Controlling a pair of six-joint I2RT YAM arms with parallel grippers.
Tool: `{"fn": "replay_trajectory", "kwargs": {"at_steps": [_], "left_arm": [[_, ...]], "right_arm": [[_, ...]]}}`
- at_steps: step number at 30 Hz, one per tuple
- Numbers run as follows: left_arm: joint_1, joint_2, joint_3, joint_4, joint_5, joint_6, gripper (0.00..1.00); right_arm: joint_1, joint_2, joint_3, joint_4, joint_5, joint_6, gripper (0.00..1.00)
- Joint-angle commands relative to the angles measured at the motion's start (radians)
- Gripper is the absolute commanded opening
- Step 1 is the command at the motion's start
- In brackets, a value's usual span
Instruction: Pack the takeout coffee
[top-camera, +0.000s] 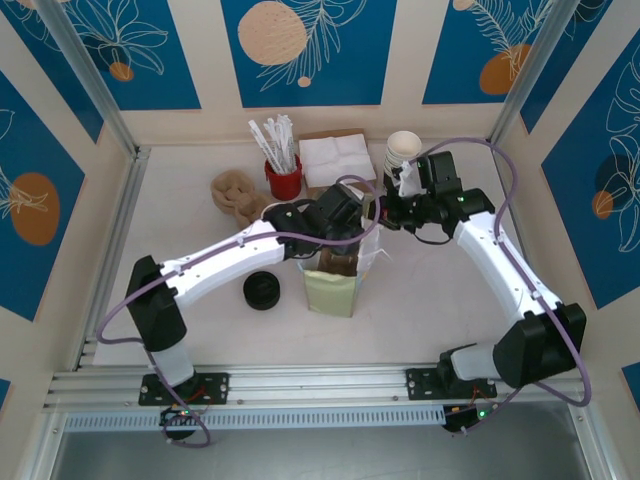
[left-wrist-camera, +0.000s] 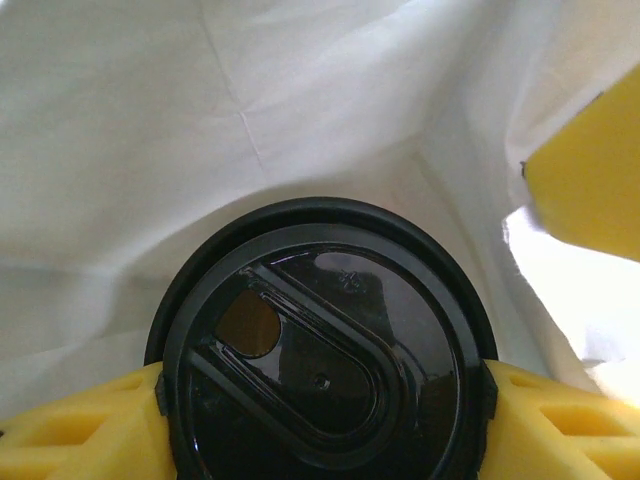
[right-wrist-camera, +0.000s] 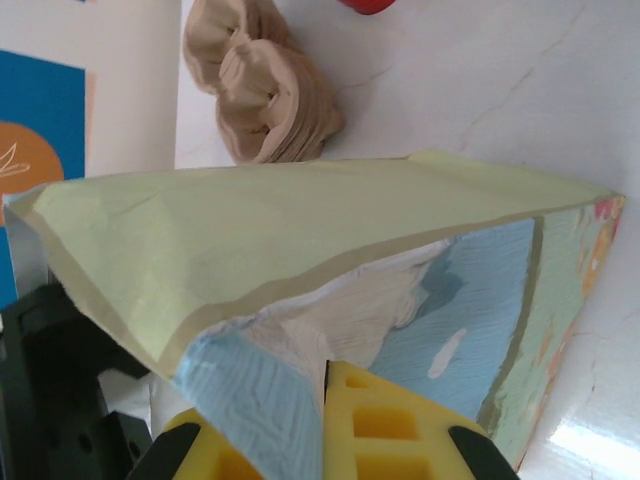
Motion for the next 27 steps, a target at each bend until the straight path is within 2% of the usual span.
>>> {"fn": "replay_trajectory", "kwargs": {"at_steps": [1, 6, 12, 17, 27], "left_arm": [[0.022, -0.065, -0.046, 0.088, 0.053, 0.008, 0.68], [0.038, -0.100, -0.103, 0.146, 0.105, 0.022, 0.68], [0.040, -0.171, -0.208, 0.260, 0.165, 0.106, 0.68], [0.049, -0.217, -0.251, 0.253, 0.184, 0.143, 0.69], [0.051, -0.257, -0.303, 0.267, 0.143, 0.191, 0.68]], "right_arm": [[0.007, -0.050, -0.048, 0.070, -0.070, -0.067, 0.00], [0.007, -0.081, -0.088, 0.105, -0.113, -0.088, 0.00], [0.006, -0.110, -0.111, 0.127, -0.155, -0.118, 0.00], [0.002, -0.119, -0.103, 0.101, -0.180, -0.162, 0.00], [0.002, -0.120, -0.109, 0.087, -0.248, -0.246, 0.00]]}}
